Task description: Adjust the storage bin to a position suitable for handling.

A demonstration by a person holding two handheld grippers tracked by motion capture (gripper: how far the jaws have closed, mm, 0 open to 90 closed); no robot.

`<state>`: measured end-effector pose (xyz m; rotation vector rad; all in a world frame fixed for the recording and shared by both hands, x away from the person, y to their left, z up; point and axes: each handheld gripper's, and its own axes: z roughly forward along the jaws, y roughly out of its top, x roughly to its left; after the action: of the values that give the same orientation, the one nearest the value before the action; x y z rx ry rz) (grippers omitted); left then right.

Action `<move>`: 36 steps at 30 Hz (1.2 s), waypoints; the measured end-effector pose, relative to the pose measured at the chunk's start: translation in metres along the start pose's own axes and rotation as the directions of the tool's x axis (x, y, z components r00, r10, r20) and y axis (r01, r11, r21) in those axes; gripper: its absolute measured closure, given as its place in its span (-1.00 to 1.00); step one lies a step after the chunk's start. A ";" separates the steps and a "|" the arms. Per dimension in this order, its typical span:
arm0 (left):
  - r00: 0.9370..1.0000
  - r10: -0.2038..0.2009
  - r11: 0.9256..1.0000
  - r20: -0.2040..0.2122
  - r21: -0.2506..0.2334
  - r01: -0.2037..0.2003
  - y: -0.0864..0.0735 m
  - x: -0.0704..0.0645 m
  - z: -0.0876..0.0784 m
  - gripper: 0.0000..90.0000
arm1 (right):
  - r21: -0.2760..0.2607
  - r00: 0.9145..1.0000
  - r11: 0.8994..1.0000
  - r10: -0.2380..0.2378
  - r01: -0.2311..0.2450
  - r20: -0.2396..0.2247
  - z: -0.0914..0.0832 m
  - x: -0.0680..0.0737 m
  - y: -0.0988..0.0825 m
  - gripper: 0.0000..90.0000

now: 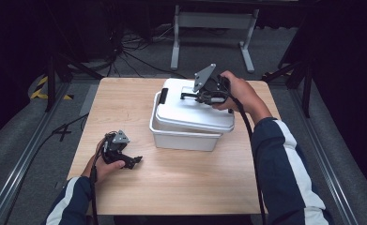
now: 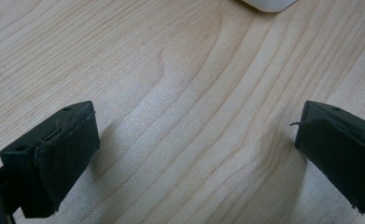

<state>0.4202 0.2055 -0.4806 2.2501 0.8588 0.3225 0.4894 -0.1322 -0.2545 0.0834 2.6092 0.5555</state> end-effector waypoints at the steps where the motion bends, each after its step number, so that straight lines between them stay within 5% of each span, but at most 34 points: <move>1: 1.000 0.000 1.000 0.000 0.000 0.000 0.000 0.000 0.000 -1.00 | 0.000 1.000 1.000 0.000 0.000 0.000 0.000 0.000 0.000 0.88; 19: 1.000 0.000 1.000 0.003 -0.001 0.000 0.000 0.000 0.000 -1.00 | -0.004 0.999 0.999 0.032 -0.032 0.001 -0.025 0.003 -0.033 0.88; 36: 1.000 -0.004 1.000 0.005 0.001 0.004 0.000 0.000 0.000 -1.00 | 0.002 0.990 0.992 0.126 -0.126 0.069 -0.066 -0.002 -0.092 0.88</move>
<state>0.4200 0.2054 -0.4808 2.2494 0.8608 0.3149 0.4643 -0.2414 -0.2372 0.2668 2.5514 0.5776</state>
